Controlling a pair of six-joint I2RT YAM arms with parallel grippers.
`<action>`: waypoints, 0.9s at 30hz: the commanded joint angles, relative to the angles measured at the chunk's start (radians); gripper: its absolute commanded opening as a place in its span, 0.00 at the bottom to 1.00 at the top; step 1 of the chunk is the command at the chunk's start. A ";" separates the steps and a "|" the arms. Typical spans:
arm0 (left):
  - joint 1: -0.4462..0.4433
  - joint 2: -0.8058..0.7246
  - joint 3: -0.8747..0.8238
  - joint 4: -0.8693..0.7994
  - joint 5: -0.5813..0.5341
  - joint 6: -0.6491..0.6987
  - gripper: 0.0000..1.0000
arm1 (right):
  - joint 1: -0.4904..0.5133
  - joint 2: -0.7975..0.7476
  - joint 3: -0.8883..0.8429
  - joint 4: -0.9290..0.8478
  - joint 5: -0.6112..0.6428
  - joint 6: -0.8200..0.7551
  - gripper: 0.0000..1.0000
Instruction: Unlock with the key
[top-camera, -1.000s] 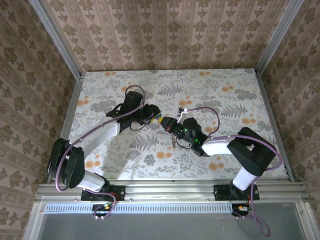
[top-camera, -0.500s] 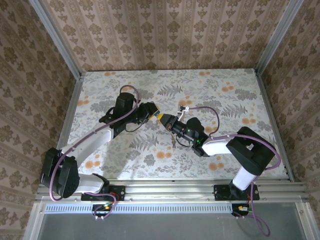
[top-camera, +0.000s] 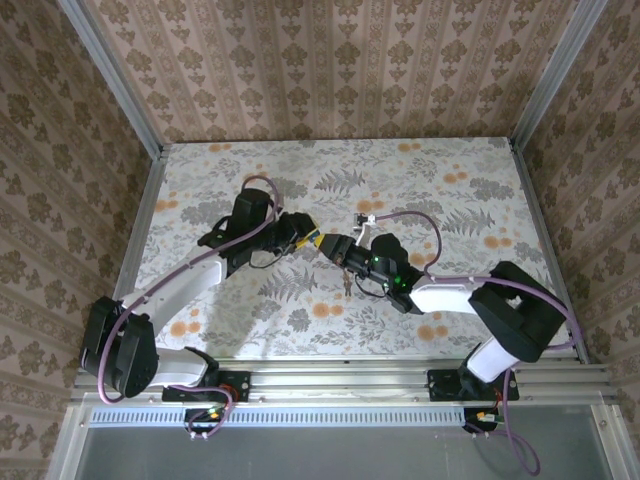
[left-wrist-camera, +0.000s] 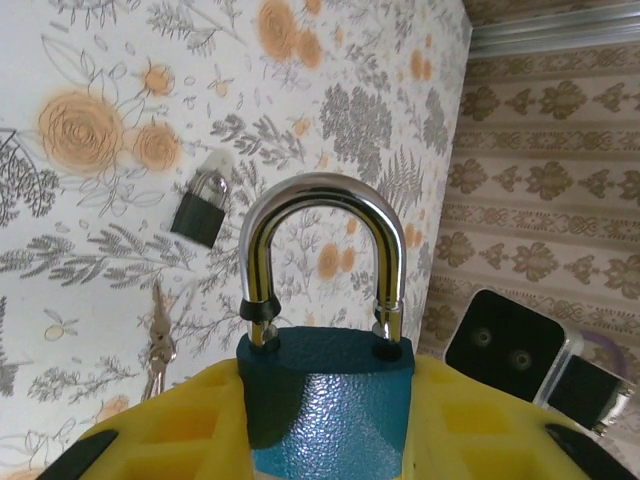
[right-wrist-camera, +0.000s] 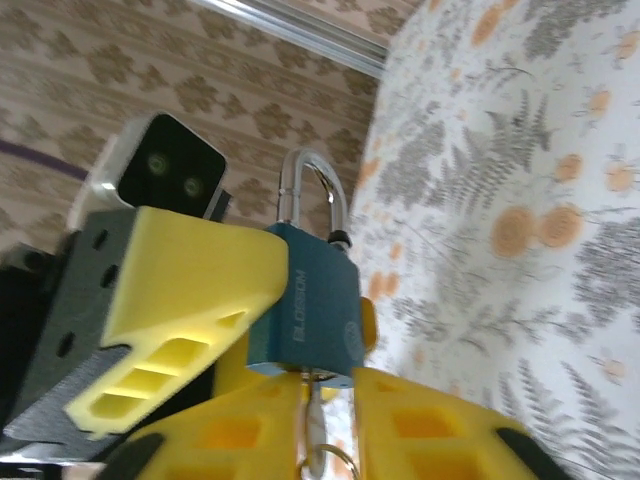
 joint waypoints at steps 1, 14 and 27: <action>-0.016 -0.023 0.001 -0.074 0.066 -0.032 0.20 | -0.004 -0.075 0.011 -0.242 0.085 -0.135 0.29; -0.025 0.010 -0.016 -0.073 0.033 -0.117 0.22 | 0.047 -0.314 -0.056 -0.451 0.207 -0.368 0.59; -0.070 0.040 -0.036 0.035 0.049 -0.218 0.22 | 0.077 -0.221 -0.024 -0.325 0.221 -0.425 0.62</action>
